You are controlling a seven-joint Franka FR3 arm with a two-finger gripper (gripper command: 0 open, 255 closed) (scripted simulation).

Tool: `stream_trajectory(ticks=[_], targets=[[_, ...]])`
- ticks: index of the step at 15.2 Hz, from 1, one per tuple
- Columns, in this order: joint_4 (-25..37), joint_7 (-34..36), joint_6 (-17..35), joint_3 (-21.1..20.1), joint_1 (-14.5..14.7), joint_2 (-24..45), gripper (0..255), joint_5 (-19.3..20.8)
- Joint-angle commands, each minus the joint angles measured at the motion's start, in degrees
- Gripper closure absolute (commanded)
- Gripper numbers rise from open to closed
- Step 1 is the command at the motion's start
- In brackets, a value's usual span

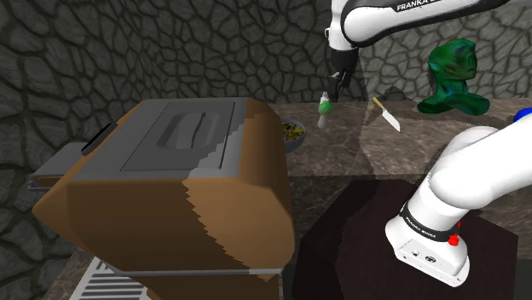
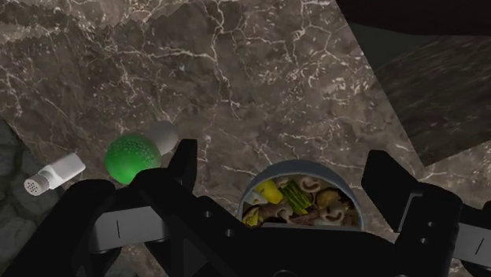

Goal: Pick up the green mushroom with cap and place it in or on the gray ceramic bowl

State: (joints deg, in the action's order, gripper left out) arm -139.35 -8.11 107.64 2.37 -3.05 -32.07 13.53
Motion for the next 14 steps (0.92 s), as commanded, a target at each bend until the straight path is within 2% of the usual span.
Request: stream_trajectory(ticks=[1,7,14], targets=[[0.7,-0.5,3.4,0.8,-0.7,3.9,0,1.5],[3.7,-1.8,12.3,3.2,-3.0,15.2,0,5.9],[10.6,-2.8,20.4,5.6,-5.4,29.4,0,10.1]])
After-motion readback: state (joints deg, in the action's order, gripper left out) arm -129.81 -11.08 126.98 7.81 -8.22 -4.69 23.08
